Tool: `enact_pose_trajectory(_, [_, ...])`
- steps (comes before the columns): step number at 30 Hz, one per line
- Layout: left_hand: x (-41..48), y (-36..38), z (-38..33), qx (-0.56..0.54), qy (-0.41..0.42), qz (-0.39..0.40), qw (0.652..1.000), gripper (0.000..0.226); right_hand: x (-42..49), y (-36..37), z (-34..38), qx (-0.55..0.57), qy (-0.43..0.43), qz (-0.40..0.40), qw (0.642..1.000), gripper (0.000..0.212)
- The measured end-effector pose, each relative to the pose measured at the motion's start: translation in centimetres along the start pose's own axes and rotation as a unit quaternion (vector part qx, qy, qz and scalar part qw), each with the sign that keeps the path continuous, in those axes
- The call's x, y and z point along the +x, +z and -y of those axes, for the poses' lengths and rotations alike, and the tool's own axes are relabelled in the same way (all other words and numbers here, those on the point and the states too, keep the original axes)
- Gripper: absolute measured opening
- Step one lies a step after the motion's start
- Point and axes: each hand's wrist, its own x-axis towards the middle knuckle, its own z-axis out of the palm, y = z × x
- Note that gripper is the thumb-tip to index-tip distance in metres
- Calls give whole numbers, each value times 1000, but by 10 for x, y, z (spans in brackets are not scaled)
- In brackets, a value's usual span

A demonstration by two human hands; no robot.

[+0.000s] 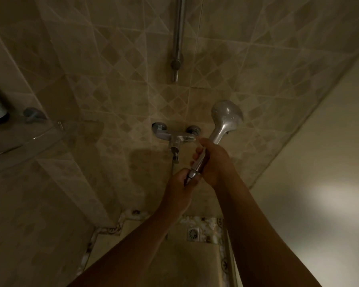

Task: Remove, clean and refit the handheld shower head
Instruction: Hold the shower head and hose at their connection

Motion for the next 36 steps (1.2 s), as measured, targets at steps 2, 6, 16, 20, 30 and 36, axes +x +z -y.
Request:
enact_pose_trajectory(2, [-5, -2, -2, -134, -44, 80, 987, 25, 1, -5, 1, 20, 7, 28, 999, 14])
enact_pose_trajectory(6, [-15, -12, 2, -373, -153, 227, 886, 31, -1, -9, 0, 55, 28, 176, 982, 39])
enact_pose_trajectory(16, [-9, -22, 7, -275, -134, 173, 936, 21, 0, -10, -2, 39, 36, 179, 983, 31])
enact_pose_trajectory(20, [-1, -13, 14, 19, -30, -36, 999, 17, -5, -3, -1, -41, 37, 53, 997, 27])
enact_pose_trajectory(30, [-4, 1, 13, -14, 1, 13, 1000, 19, -6, 1, -1, 3, 42, -8, 999, 16])
enact_pose_trajectory(36, [0, -24, 1, -325, -172, 276, 888, 25, -3, -10, 3, 104, 46, 126, 985, 33])
